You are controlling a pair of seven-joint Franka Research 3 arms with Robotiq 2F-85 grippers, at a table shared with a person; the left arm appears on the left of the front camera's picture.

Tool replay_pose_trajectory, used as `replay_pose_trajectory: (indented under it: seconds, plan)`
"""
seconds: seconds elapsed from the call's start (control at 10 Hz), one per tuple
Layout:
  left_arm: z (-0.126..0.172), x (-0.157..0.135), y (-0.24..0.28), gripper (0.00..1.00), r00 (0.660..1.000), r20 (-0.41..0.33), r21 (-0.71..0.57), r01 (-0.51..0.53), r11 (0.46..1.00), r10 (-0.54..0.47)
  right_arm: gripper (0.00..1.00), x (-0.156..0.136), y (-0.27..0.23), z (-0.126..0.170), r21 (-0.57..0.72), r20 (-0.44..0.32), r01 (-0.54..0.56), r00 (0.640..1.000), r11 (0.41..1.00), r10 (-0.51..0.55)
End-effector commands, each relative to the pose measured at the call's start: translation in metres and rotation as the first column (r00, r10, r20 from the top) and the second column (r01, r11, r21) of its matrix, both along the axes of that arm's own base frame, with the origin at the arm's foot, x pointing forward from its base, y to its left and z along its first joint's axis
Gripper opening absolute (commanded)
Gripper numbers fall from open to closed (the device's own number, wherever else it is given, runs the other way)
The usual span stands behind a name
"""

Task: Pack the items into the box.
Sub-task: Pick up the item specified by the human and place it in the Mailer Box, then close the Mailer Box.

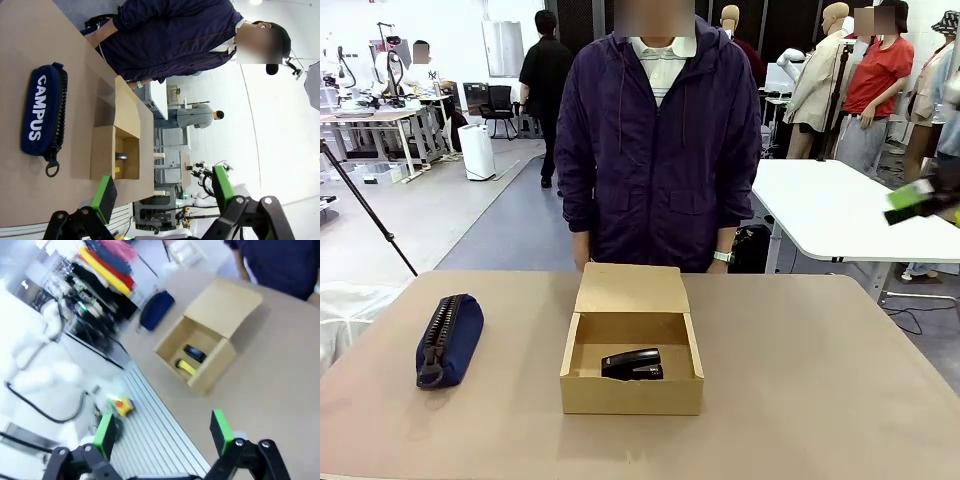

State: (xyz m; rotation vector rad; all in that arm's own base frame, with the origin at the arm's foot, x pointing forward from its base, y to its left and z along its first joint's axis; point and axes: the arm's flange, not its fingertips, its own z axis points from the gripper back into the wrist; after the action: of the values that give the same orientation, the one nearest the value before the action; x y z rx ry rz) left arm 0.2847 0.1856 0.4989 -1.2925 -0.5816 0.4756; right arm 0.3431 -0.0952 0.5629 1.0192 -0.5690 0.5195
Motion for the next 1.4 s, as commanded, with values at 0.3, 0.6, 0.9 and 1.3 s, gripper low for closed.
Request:
replay_pose_trajectory:
  seconds: [0.3,0.6,0.9,1.3]
  plan:
    - [0.002,0.0,-0.001,1.0,1.0,0.012,-0.014,0.0,1.0,0.0,1.0,-0.007,0.011,-0.102,0.053,-0.243,0.198,0.953,0.979,-0.179]
    - [0.002,0.0,-0.001,1.0,1.0,0.012,-0.014,0.0,1.0,0.0,1.0,-0.034,-0.033,-0.094,0.297,-0.172,0.17,0.977,0.939,-0.123]
    - [0.002,0.0,-0.001,1.0,1.0,0.012,-0.014,0.0,1.0,0.0,1.0,-0.034,-0.033,-0.094,0.297,-0.172,0.17,0.977,0.939,-0.123]
    - [0.002,0.0,-0.001,1.0,1.0,0.012,-0.014,0.0,1.0,0.0,1.0,-0.034,-0.033,-0.094,0.297,-0.172,0.17,0.977,0.939,-0.123]
